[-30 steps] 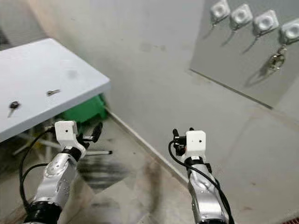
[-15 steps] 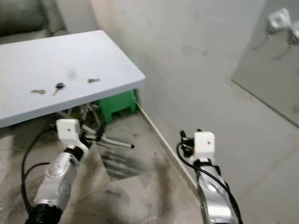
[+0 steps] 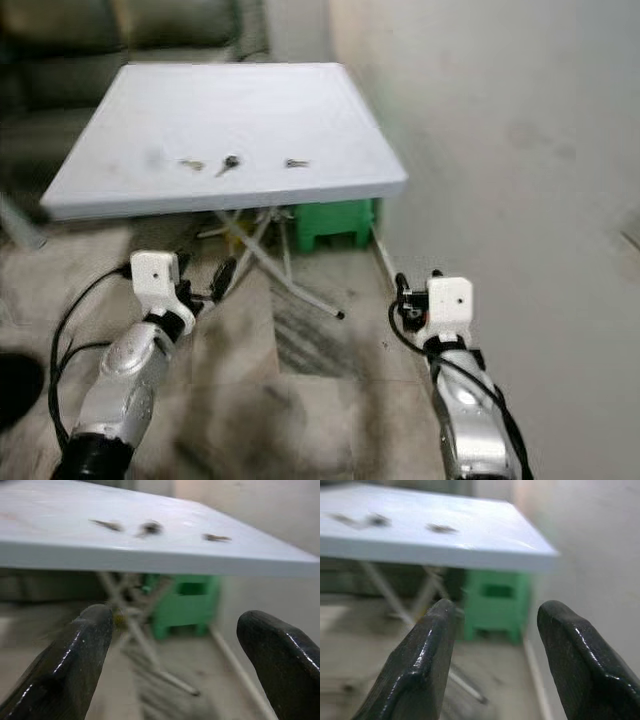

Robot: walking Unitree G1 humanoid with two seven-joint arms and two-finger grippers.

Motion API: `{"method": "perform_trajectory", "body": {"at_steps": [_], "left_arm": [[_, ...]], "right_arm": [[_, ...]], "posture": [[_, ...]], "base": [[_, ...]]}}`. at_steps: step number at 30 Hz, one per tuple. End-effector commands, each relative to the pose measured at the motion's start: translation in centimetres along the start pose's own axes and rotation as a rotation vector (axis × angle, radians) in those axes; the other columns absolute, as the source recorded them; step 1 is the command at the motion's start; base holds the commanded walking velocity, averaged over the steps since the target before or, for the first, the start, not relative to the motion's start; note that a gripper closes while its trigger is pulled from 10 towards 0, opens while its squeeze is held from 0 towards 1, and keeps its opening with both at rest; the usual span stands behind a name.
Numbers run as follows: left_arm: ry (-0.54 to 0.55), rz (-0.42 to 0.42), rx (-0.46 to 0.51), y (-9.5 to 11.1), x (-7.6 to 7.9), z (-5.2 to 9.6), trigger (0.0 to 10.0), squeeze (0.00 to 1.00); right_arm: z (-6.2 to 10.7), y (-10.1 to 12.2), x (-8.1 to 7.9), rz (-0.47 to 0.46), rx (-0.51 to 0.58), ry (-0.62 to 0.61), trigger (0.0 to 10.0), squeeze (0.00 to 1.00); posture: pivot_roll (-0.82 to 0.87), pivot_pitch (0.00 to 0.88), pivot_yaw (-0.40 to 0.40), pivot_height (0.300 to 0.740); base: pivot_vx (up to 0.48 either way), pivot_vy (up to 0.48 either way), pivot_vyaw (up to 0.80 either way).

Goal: Hang keys on a hook

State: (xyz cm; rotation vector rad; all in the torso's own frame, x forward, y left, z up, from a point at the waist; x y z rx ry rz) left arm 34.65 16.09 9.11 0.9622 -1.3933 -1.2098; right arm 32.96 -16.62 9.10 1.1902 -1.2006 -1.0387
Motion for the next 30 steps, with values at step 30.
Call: {"method": "perform_trajectory", "body": {"at_steps": [30], "left_arm": [[-0.012, -0.016, -0.035, -0.35, 0.88, -0.17, 10.0, 0.0]], "right_arm": [[0.3, -0.02, 0.87, -0.042, 0.006, -0.012, 10.0, 0.0]], "posture": [[-0.02, 0.032, -0.026, 0.74]], "base": [[0.0, 0.0, 0.31]]}}
Point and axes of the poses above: a point about 5 cm out from each wrist's last joint towards the gripper, its own z axis pointing back from the gripper into the wrist, its own y axis along the axis of the wrist's last joint, x = y × z, the point moved 4 cm from there along -z, pointing out of the wrist towards the gripper, and after that the axes turned 3 degrees about z, right-handed, at the moved point
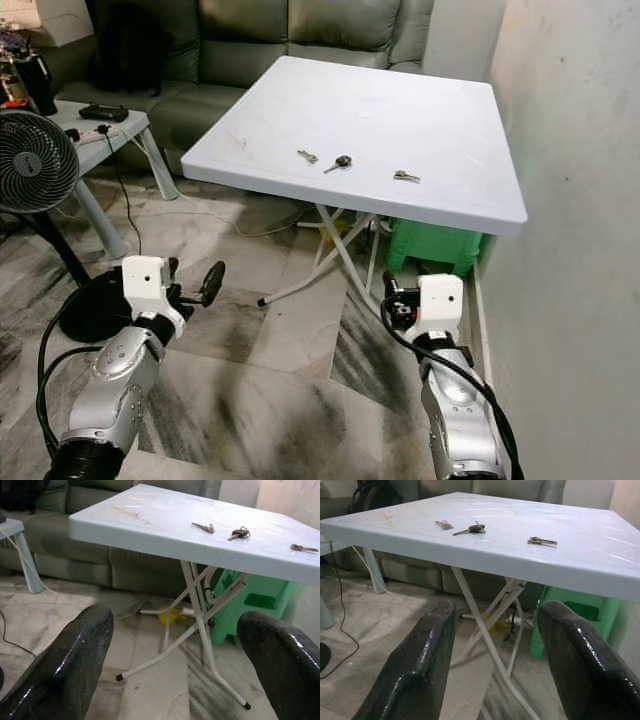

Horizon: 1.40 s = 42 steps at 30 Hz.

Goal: Hang keys on a hook

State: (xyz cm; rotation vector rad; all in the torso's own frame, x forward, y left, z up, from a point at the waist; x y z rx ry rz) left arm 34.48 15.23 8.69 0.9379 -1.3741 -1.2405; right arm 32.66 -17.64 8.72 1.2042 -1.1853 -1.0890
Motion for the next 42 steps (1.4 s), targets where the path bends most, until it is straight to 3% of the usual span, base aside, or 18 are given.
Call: {"method": "perform_trajectory", "body": {"at_steps": [1, 35, 42], "left_arm": [[-0.002, -0.015, -0.003, 0.2, 0.1, -0.17, 10.0, 0.0], [-0.019, -0.017, -0.015, 0.01, 0.52, -0.42, 10.0, 0.0], [-0.011, -0.014, -0.02, -0.05, 0.34, -0.4, 10.0, 0.0]], "right_arm": [[-0.11, 0.45, -0.09, 0.001, 0.018, 0.007, 10.0, 0.0], [0.28, 0.3, 0.26, 0.008, 0.014, -0.008, 10.0, 0.0], [0.13, 0.27, 0.08, 0.01, 0.013, -0.004, 10.0, 0.0]], "posture": [[-0.02, 0.032, -0.026, 0.74], [-0.03, 0.048, -0.017, 0.74], [-0.03, 0.047, -0.017, 0.74]], "base": [[0.0, 0.0, 0.0], [0.314, 0.0, 0.0], [0.159, 0.398, 0.0]]}}
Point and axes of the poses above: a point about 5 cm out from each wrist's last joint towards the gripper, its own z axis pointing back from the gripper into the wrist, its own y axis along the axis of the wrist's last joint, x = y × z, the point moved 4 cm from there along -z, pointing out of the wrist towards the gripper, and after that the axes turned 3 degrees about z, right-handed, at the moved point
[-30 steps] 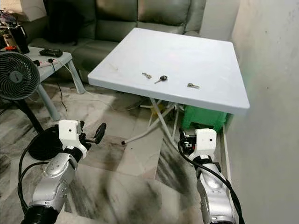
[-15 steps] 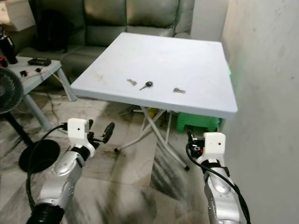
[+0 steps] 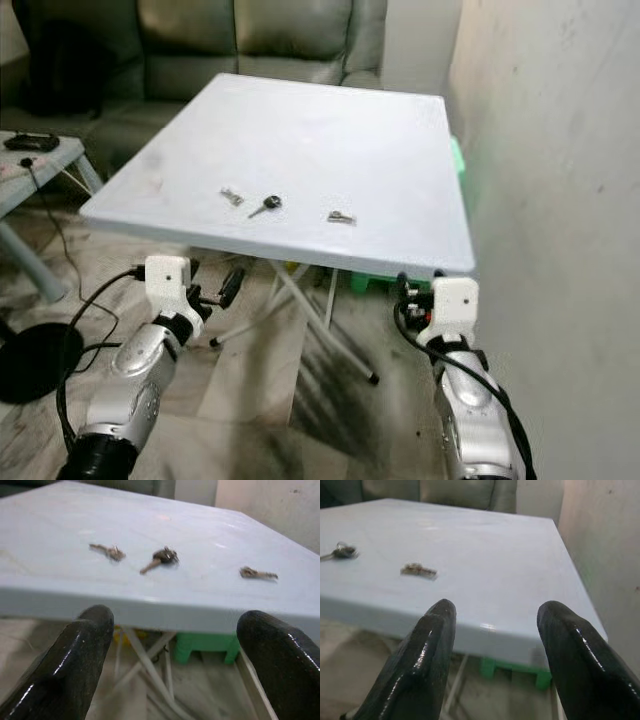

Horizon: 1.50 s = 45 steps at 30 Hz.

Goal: Hang keys on a hook

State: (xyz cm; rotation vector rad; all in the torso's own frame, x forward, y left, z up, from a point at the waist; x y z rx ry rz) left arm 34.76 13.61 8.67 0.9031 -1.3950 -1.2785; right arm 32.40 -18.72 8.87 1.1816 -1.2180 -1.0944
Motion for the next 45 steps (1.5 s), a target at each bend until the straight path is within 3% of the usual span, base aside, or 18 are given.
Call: {"method": "perform_trajectory", "body": {"at_steps": [1, 19, 45], "left_arm": [[0.033, -0.013, -0.002, 0.23, -1.16, 0.25, 10.0, 0.0], [0.037, -0.02, 0.002, 0.29, -1.13, 0.26, 10.0, 0.0], [0.03, -0.017, 0.01, 0.3, -0.91, 0.34, 10.0, 0.0]], "right_arm": [[-0.19, 0.21, -1.01, -0.009, 0.01, 0.025, 10.0, 0.0], [-0.1, 0.1, -1.09, -0.011, 0.007, 0.029, 10.0, 0.0], [-0.16, -0.01, -1.32, -0.007, 0.002, 0.046, 10.0, 0.0]], "posture": [[-0.03, 0.047, -0.017, 0.74], [-0.03, 0.045, -0.02, 0.74], [-0.02, 0.039, -0.025, 0.74]], "base": [[0.0, 0.476, 0.0], [0.0, 0.426, 0.0], [0.384, 0.0, 0.0]]}}
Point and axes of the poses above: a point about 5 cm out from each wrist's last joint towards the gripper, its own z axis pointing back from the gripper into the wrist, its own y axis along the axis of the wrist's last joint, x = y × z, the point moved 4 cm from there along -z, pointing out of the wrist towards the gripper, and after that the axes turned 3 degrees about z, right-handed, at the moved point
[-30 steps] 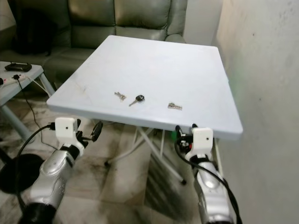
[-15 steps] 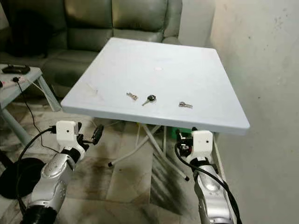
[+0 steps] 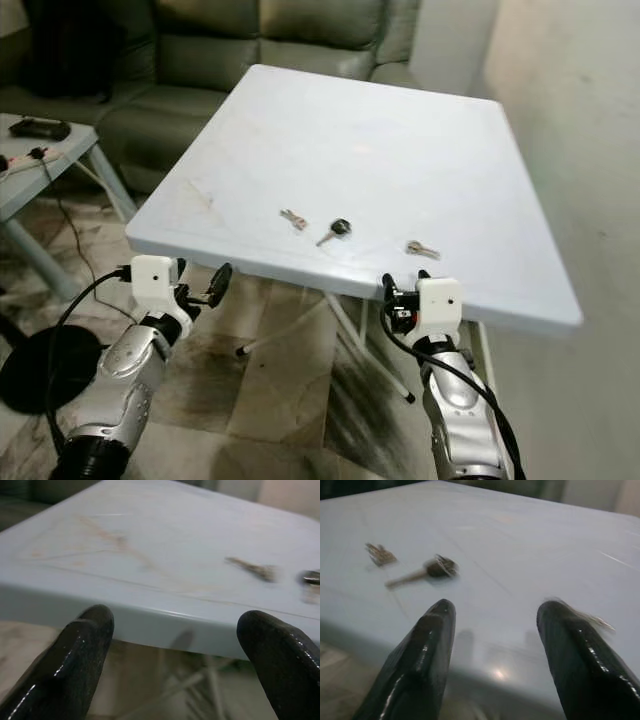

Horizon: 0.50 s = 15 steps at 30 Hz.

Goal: Hang keys on a hook

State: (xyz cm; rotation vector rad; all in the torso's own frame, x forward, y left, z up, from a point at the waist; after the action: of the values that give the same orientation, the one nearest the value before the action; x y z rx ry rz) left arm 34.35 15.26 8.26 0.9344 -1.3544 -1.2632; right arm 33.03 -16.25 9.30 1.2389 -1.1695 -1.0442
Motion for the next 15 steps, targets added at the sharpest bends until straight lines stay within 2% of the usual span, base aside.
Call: {"method": "perform_trajectory", "body": {"at_steps": [1, 2, 15], "left_arm": [[-0.004, -0.009, 0.006, 0.37, 0.58, -0.42, 10.0, 0.0], [0.001, -0.014, 0.002, 0.33, 0.55, -0.43, 10.0, 0.0], [-0.003, -0.015, 0.025, 0.43, 0.88, -0.23, 10.0, 0.0]], "right_arm": [[0.74, -0.68, 1.07, 0.008, -0.022, -0.026, 10.0, 0.0], [0.75, -0.7, 1.07, 0.008, -0.022, -0.027, 10.0, 0.0], [0.8, -0.8, 1.06, 0.003, -0.024, -0.026, 10.0, 0.0]], "posture": [[-0.02, 0.04, -0.025, 0.74], [-0.02, 0.04, -0.025, 0.74], [-0.02, 0.044, -0.026, 0.74]], "base": [[0.398, 0.0, 0.0], [0.398, 0.0, 0.0], [0.0, 0.0, 0.0]]}}
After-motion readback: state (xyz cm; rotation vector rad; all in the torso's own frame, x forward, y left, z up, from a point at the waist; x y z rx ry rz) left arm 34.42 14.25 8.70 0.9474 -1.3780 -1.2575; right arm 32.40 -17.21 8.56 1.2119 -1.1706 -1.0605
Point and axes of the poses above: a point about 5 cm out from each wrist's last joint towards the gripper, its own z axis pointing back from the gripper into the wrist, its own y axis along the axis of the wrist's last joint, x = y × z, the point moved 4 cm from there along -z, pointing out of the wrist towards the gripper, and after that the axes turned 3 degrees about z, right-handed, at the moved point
